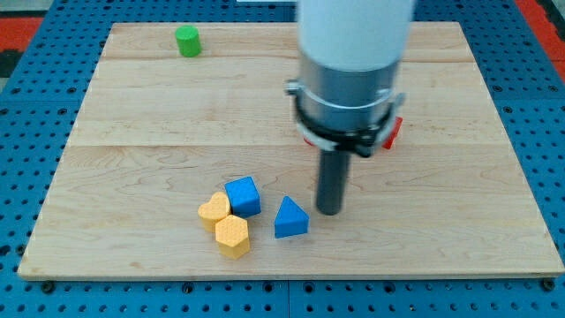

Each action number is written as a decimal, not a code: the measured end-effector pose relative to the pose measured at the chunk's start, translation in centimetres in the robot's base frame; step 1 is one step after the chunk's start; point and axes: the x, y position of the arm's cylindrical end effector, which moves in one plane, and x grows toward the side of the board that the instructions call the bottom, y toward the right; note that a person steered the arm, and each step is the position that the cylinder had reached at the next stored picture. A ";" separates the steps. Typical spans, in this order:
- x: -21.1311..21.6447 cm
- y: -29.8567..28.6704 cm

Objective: Move the red star along with the red circle slightly left

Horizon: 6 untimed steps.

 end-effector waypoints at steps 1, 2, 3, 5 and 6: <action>-2.9 9.6; -7.1 14.3; -10.2 11.1; -11.8 -3.5; -11.8 -4.1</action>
